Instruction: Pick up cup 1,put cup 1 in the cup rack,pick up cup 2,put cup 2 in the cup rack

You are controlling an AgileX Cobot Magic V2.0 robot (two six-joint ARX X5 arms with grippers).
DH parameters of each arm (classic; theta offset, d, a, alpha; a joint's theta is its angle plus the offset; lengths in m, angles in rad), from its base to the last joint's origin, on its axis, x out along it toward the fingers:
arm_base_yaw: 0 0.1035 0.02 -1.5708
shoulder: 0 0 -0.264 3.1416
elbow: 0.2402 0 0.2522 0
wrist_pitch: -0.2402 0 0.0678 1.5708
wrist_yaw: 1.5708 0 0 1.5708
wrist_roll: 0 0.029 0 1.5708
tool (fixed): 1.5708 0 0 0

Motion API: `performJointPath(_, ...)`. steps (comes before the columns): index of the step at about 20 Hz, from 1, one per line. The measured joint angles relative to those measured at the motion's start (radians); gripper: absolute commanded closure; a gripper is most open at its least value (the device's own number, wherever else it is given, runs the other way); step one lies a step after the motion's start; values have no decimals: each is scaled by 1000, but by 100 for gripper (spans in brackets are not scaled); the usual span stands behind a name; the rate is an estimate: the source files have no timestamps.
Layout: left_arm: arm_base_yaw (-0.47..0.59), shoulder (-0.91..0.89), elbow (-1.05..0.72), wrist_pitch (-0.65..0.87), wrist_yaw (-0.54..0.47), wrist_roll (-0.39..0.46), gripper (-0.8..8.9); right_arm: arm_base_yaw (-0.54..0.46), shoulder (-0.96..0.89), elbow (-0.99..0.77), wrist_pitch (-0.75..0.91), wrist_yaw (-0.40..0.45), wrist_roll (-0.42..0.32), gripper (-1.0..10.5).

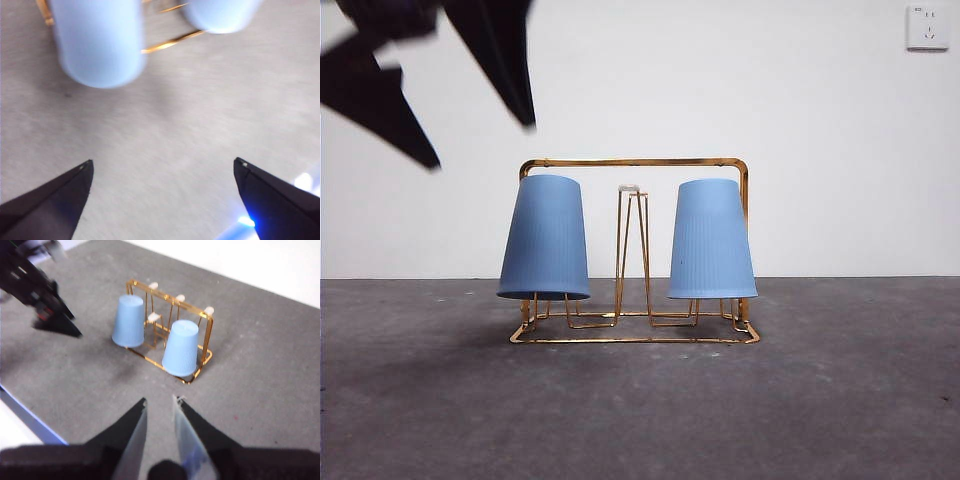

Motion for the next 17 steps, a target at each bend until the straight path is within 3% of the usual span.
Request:
performJointPath(6, -39, -190, 0, -48, 24, -16, 808, 0, 29, 0, -98, 0, 0, 854)
performJointPath(10, -63, -309, 0, -55, 24, -30, 822, 0, 59, 0, -130, -1, 6, 957)
performJointPath(17, -71, -454, 0, -56, 27, -51, 817, 0, 95, 0, -130, -19, 62, 943)
